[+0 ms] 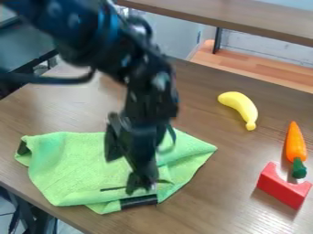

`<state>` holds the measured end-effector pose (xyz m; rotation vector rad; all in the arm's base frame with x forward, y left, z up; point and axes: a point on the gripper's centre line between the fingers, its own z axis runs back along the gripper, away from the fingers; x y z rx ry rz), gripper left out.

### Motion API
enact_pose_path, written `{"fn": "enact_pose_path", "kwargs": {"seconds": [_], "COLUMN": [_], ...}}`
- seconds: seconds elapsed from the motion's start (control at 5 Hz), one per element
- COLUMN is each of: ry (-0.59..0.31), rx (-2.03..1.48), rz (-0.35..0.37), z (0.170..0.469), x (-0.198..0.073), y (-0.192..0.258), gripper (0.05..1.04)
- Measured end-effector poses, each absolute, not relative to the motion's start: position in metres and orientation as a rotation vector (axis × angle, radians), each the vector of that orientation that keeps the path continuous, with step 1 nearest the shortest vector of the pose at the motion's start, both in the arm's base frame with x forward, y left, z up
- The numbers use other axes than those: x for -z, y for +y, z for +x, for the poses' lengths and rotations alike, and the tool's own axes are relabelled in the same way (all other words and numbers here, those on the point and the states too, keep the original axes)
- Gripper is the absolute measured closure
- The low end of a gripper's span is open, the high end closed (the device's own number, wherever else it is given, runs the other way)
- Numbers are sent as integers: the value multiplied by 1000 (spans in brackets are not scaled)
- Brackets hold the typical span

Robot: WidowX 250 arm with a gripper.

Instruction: Fold the cloth from top left to bottom right

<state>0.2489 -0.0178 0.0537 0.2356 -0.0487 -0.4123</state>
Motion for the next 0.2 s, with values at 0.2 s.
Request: {"fn": "enact_pose_path", "kwargs": {"seconds": [0.2], "ry": [-32], "rx": [346], "rz": [180], "z": [268], "x": [-82], "y": [18], "gripper": [82]}}
